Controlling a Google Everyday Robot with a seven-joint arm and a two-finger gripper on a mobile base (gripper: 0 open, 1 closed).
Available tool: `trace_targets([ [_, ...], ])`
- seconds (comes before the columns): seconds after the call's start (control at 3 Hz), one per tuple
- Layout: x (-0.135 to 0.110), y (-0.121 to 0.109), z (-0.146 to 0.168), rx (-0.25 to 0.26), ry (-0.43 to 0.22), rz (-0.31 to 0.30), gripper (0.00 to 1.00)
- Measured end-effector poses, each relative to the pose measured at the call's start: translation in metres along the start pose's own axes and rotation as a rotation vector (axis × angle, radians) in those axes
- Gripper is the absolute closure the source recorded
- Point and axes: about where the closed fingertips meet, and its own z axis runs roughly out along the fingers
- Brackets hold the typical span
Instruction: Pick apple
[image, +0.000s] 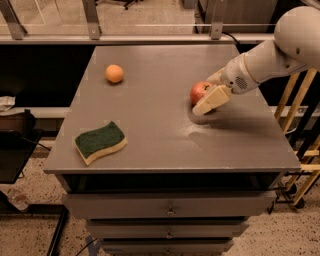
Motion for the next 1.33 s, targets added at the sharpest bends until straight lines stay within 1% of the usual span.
trace_targets([
  [0.33,-0.005,0.005,0.004,-0.02,-0.013,-0.006,0.42],
  [0.67,-0.018,0.012,-0.002,-0.021,-0.031,-0.024,0.65],
  [1.0,-0.034,0.019,-0.021,0.003,-0.054,-0.06,0.88],
  [1.33,-0.05,0.027,-0.054,0.051,-0.078,-0.113,1.0],
])
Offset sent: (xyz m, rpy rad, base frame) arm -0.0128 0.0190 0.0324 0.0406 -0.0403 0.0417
